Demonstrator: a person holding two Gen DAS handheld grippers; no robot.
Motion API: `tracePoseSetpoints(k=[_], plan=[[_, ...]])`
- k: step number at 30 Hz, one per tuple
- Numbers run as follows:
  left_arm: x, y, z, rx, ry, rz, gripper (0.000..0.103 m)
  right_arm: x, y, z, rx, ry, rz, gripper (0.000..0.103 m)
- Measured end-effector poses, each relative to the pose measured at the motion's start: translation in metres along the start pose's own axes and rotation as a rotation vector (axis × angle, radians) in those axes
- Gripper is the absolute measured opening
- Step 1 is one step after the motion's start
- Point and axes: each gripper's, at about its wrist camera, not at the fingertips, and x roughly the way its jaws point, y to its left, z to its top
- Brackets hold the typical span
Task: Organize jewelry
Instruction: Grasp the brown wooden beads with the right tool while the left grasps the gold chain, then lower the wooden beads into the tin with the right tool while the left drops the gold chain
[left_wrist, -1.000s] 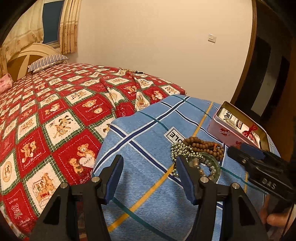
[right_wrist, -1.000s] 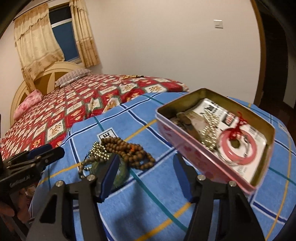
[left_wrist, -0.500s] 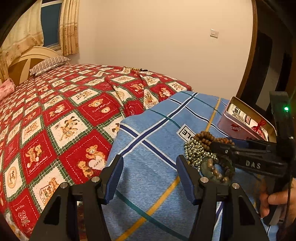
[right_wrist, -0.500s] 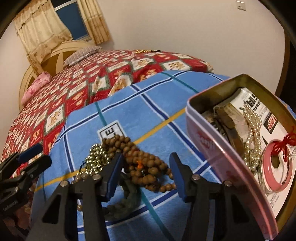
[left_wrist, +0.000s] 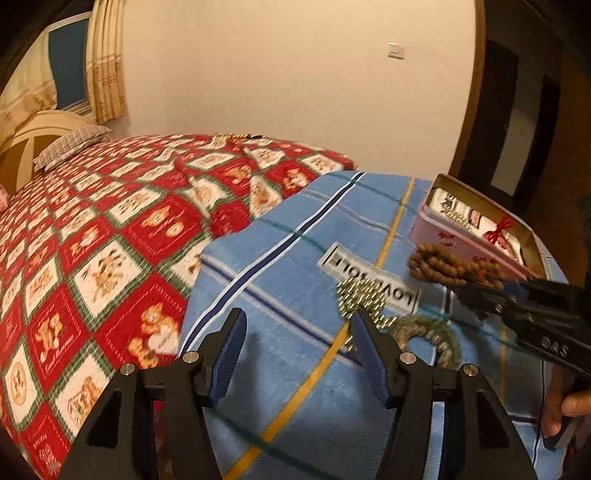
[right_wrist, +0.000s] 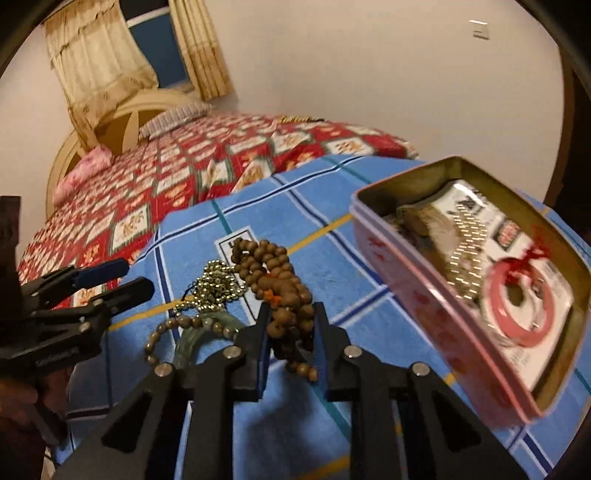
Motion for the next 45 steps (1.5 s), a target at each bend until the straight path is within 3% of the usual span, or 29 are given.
tracePoseSetpoints(k=[7,12,13,14,15,20,23,27,31,38,45], plan=[[0.034,-0.015,0.020,-0.026,0.071,-0.136,0.060,-0.016,-0.014,-0.015,0.028,-0.010,-0.032,0.024],[0.060,-0.037,0.019,0.035,0.178,-0.140,0.059,-0.014,-0.017,-0.014,0.047,-0.005,-0.033,0.024],[0.060,-0.039,0.020,0.039,0.179,-0.142,0.056,-0.012,-0.017,-0.014,0.049,-0.002,-0.032,0.024],[0.061,-0.039,0.020,0.040,0.183,-0.155,0.039,-0.013,-0.017,-0.014,0.051,0.000,-0.030,0.024],[0.063,-0.038,0.019,0.037,0.195,-0.167,0.029,-0.014,-0.018,-0.015,0.055,-0.002,-0.028,0.024],[0.064,-0.031,0.018,-0.004,0.190,-0.206,0.014,-0.014,-0.022,-0.017,0.082,-0.002,-0.011,0.024],[0.051,-0.028,0.020,-0.025,0.128,-0.200,0.014,-0.016,-0.025,-0.017,0.095,-0.012,-0.007,0.024],[0.008,-0.023,0.023,-0.058,-0.069,-0.222,0.014,-0.026,-0.023,-0.017,0.098,-0.065,-0.003,0.024],[-0.021,-0.024,0.030,-0.069,-0.174,-0.209,0.014,-0.039,-0.023,-0.014,0.111,-0.133,0.016,0.024],[-0.041,-0.044,0.043,-0.039,-0.241,-0.270,0.014,-0.059,-0.030,-0.011,0.153,-0.227,0.028,0.024],[-0.040,-0.086,0.049,0.028,-0.256,-0.347,0.014,-0.080,-0.050,-0.007,0.206,-0.317,-0.055,0.024]])
